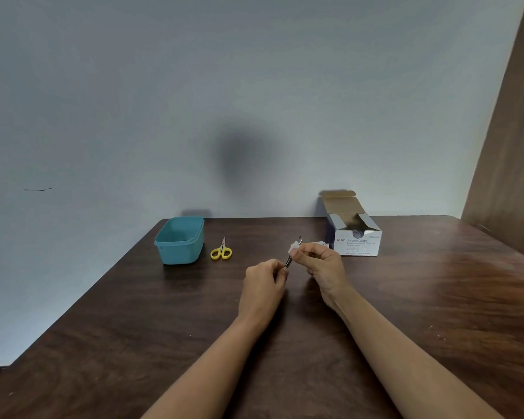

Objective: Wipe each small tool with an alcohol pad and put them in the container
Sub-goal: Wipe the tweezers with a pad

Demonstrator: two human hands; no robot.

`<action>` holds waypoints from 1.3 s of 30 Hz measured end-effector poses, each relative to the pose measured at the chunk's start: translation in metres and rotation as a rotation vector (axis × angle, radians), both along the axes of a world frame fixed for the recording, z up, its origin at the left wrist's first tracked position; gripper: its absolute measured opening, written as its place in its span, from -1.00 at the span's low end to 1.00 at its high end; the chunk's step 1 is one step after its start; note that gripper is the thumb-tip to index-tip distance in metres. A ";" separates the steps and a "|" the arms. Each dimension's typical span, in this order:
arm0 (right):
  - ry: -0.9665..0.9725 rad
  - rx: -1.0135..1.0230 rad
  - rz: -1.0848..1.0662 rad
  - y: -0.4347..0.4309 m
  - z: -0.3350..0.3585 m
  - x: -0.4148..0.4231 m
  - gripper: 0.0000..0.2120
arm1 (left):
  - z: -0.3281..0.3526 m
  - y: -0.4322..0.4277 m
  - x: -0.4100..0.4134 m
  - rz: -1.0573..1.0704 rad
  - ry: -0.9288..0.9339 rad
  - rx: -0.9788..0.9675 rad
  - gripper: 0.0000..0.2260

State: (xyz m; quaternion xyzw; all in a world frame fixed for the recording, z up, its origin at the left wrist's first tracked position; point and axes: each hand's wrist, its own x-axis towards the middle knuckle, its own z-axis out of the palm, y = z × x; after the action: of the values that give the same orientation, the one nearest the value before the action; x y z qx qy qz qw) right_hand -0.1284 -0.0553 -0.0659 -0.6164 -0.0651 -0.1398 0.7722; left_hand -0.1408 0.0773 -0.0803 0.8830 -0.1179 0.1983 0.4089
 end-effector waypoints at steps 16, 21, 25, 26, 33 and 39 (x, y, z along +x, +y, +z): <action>-0.026 -0.001 -0.047 0.002 -0.008 0.005 -0.88 | 0.005 -0.001 -0.003 -0.004 0.007 -0.035 -0.86; 0.015 0.154 -0.105 0.002 -0.003 0.005 -0.87 | 0.004 -0.002 -0.002 -0.017 0.019 -0.003 -0.88; 0.075 0.168 -0.155 0.002 -0.004 0.007 -0.95 | 0.005 -0.004 -0.005 -0.037 0.000 0.037 -0.88; 0.075 0.155 -0.161 0.001 -0.005 0.007 -0.95 | 0.005 -0.004 -0.005 -0.039 -0.006 0.039 -0.89; 0.070 0.222 -0.145 -0.001 -0.008 0.013 -0.95 | 0.005 -0.004 -0.005 -0.048 -0.023 0.038 -0.88; 0.094 0.272 -0.127 -0.005 -0.009 0.015 -0.90 | 0.004 -0.005 -0.004 -0.042 -0.038 0.043 -0.88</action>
State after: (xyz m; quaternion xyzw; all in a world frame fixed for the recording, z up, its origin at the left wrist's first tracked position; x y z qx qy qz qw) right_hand -0.1129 -0.0600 -0.0750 -0.5148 0.0298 -0.1672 0.8403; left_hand -0.1452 0.0726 -0.0760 0.8850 -0.1483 0.2037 0.3916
